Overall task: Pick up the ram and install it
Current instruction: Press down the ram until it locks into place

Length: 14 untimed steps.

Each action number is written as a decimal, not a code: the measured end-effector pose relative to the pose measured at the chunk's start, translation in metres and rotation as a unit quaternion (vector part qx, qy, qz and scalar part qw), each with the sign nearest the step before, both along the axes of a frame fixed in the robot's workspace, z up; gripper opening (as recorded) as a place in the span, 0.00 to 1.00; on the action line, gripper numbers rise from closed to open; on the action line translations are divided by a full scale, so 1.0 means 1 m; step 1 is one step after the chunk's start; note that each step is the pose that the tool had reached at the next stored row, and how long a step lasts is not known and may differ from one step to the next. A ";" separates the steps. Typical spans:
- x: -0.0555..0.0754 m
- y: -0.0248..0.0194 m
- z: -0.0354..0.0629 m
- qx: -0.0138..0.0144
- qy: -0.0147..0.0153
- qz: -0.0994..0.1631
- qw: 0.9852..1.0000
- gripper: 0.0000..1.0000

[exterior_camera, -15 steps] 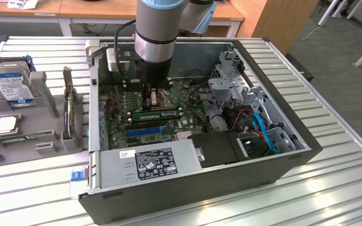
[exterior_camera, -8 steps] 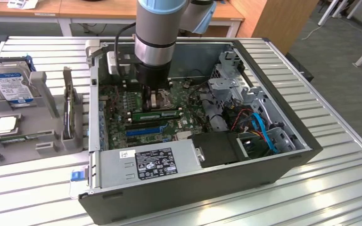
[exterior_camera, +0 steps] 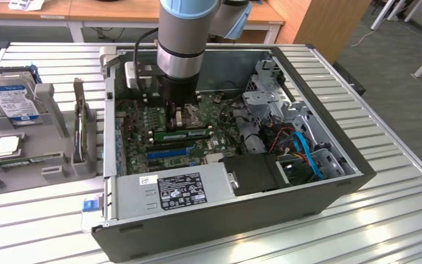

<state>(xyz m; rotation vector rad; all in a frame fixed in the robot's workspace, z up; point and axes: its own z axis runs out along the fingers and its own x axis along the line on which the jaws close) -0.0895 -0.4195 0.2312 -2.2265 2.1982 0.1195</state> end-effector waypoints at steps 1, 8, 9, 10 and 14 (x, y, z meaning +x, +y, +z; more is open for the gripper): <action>0.000 0.0000 -0.0001 0.000 0.000 0.000 1.000 0.10; 0.000 0.0000 -0.0019 0.000 0.000 0.000 1.000 0.10; 0.000 0.0000 -0.0019 0.000 0.000 0.000 1.000 0.10; 0.000 0.0000 -0.0019 0.000 0.000 0.000 1.000 0.10; 0.000 0.0000 -0.0020 0.000 0.000 0.000 1.000 0.10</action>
